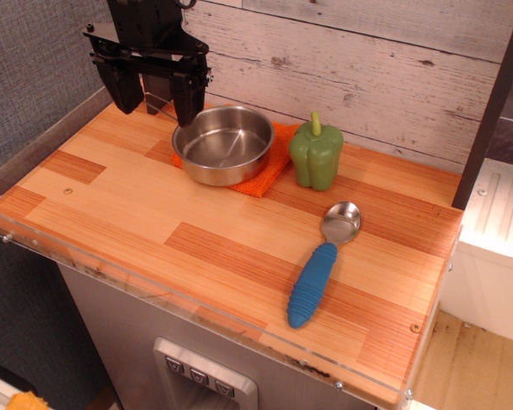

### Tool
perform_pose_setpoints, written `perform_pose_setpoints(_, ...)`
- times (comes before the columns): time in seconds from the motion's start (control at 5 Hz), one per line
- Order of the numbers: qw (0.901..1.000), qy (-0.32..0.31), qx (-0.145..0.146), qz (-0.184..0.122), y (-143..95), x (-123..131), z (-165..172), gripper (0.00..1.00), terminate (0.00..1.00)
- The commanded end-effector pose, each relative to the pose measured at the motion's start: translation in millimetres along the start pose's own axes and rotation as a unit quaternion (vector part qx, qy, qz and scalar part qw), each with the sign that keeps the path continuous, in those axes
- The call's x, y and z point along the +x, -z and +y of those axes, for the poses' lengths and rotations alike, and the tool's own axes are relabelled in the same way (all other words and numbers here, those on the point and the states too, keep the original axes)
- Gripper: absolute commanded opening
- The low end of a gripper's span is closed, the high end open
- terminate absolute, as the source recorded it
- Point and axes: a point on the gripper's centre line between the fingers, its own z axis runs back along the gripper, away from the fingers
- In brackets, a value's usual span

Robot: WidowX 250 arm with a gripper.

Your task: Move the blue spoon next to the silver pot, near the edge of the table.

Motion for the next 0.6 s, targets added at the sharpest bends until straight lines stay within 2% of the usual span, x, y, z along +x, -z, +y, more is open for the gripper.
perform_pose_setpoints(0.0, 1.0000, 0.000, 0.000, 0.000, 0, 0, 0, 1.00, 0.00)
perform_pose_setpoints(0.4, 0.9988, 0.043, -0.023, 0.000, 8, -24, -56, 1.00, 0.00)
